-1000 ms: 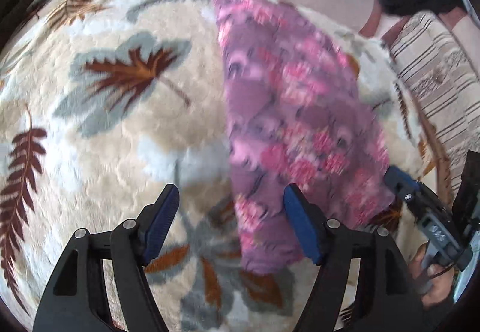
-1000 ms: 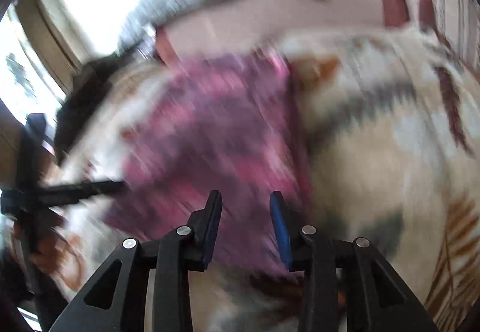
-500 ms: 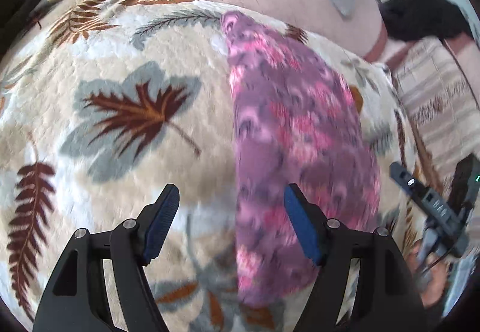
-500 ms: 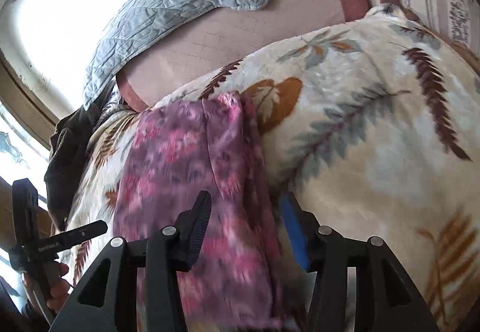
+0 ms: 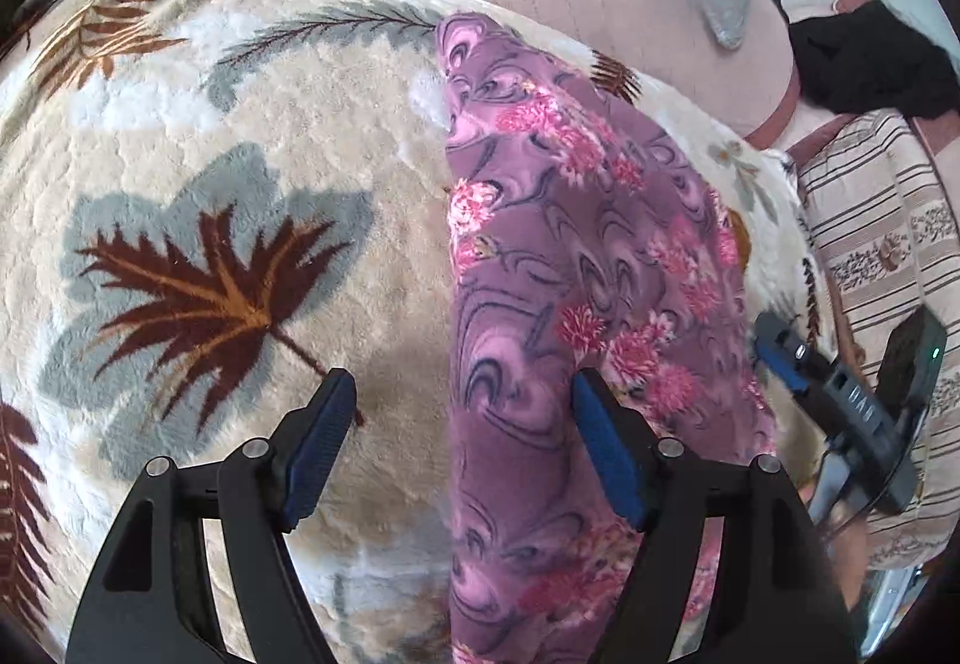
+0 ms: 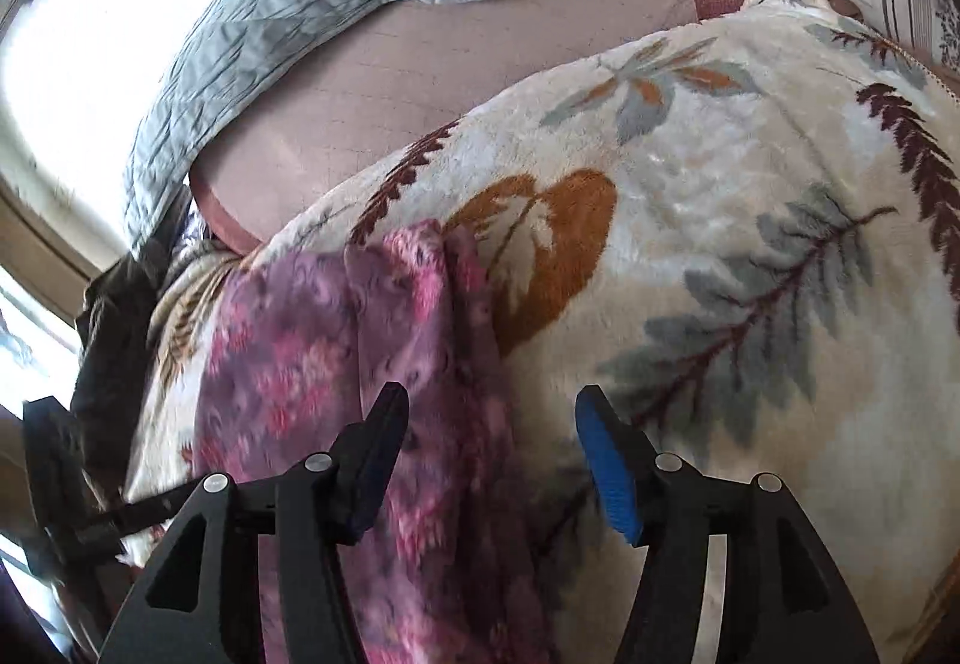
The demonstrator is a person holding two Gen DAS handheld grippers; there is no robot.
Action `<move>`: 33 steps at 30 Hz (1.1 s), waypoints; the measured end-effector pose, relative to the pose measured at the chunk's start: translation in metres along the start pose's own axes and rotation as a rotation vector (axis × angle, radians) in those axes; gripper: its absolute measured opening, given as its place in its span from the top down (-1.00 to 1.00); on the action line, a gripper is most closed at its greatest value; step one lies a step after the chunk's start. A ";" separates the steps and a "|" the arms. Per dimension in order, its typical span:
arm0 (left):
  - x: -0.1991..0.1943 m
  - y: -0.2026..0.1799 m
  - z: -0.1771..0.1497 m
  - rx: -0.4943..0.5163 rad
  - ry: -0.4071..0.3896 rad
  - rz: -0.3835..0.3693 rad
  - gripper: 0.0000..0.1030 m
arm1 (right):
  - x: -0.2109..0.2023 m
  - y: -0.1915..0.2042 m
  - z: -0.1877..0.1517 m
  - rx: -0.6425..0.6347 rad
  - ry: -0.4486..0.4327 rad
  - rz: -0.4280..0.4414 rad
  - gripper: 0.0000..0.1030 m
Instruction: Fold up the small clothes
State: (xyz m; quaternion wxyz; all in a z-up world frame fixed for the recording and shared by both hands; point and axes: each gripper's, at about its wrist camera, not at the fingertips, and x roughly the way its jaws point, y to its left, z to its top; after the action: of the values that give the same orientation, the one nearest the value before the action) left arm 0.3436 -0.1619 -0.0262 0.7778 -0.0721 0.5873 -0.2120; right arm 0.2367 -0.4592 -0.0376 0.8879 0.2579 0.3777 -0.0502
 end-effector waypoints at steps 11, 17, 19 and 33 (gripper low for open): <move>0.012 -0.014 0.007 0.032 -0.006 0.033 -0.45 | 0.041 0.038 0.008 -0.146 0.089 -0.122 -0.11; -0.005 -0.002 0.009 0.007 -0.013 -0.055 -0.45 | 0.010 0.018 0.005 -0.106 0.058 -0.095 -0.14; -0.009 0.012 0.009 -0.049 -0.015 -0.124 -0.45 | 0.000 0.000 0.000 -0.039 0.063 0.003 -0.19; 0.005 -0.009 -0.007 -0.047 0.059 -0.218 0.35 | 0.007 0.026 -0.031 -0.167 0.111 0.164 0.45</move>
State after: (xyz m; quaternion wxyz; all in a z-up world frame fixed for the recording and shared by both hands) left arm 0.3353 -0.1713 -0.0292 0.7305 -0.1476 0.6034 -0.2835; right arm 0.2291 -0.4206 -0.0494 0.8851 0.2155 0.4068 0.0685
